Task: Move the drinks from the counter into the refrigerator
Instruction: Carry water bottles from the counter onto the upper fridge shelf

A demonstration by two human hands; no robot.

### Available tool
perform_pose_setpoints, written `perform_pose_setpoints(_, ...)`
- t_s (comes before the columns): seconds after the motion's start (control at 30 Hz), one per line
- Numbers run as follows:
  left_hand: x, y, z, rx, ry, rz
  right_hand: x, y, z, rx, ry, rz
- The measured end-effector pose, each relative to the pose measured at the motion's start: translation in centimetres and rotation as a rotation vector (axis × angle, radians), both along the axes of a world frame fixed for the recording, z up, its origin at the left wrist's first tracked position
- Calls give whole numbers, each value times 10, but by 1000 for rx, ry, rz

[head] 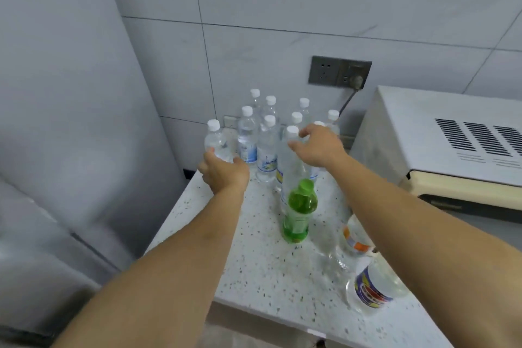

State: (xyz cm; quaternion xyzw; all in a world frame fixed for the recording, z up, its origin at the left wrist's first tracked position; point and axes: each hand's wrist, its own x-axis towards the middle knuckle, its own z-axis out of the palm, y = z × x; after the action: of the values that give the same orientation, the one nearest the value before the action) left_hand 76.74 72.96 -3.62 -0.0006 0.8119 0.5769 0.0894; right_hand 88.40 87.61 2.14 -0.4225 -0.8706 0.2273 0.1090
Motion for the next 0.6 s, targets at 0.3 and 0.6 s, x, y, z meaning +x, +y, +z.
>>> perform_pose_setpoints(0.3, -65, 33, 21, -636, 328, -207, -25, 13, -28, 135, -423, 253)
perform_pose_setpoints(0.6, -65, 22, 5, -683, 507, -389, -27, 18, -35, 85, -334, 349)
